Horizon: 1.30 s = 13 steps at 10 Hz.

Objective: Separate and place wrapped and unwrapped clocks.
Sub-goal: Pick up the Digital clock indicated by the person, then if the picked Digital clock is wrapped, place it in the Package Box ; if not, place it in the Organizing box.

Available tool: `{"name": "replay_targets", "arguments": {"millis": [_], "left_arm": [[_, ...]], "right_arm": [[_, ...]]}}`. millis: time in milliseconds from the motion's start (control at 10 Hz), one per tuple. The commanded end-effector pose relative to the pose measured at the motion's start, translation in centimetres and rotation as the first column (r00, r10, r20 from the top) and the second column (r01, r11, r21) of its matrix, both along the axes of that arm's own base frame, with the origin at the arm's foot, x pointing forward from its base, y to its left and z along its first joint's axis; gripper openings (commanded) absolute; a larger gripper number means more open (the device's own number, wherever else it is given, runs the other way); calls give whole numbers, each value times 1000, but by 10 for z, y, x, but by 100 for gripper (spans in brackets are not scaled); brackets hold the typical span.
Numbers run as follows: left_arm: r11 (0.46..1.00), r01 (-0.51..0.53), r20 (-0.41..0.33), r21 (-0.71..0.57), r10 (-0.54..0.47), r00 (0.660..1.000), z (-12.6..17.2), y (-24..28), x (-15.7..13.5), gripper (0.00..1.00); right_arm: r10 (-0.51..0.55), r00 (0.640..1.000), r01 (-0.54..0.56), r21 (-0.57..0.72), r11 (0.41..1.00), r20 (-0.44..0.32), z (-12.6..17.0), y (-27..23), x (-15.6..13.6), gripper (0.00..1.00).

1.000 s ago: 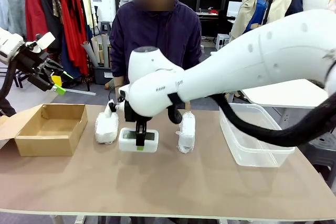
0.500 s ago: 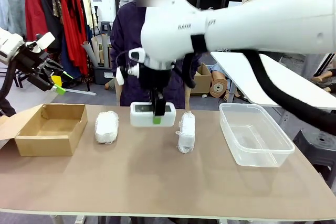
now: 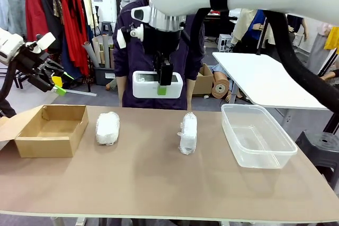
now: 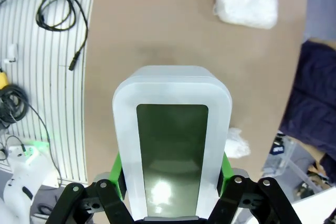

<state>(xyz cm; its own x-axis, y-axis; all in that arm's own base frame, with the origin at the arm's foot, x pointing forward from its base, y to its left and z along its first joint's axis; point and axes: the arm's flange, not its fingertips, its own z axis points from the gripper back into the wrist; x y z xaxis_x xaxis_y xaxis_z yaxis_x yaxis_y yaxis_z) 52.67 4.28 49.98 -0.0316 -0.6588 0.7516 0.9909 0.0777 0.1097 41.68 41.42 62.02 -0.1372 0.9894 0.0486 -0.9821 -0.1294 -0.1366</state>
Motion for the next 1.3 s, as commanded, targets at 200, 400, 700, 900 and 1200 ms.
{"name": "replay_targets", "arguments": {"millis": [200, 400, 700, 900, 1200], "left_arm": [[1000, 4, 1, 3, -4, 1000, 1, -1, -5, 100], [1000, 4, 1, 3, -4, 1000, 1, -1, -5, 100], [1000, 4, 1, 3, -4, 1000, 1, -1, -5, 100], [1000, 4, 1, 3, -4, 1000, 1, -1, -5, 100], [1000, 4, 1, 3, -4, 1000, 1, -1, -5, 100]], "right_arm": [[-78, 995, 78, 5, 997, 58, 5, -4, 2, 0], [-33, 999, 34, -7, 999, 38, 8, -2, 2, 0], [-33, 999, 34, -7, 999, 38, 8, -2, 2, 0], [-33, 999, 34, -7, 999, 38, 8, -2, 2, 0], [-33, 999, 34, -7, 999, 38, 8, -2, 2, 0]]}}
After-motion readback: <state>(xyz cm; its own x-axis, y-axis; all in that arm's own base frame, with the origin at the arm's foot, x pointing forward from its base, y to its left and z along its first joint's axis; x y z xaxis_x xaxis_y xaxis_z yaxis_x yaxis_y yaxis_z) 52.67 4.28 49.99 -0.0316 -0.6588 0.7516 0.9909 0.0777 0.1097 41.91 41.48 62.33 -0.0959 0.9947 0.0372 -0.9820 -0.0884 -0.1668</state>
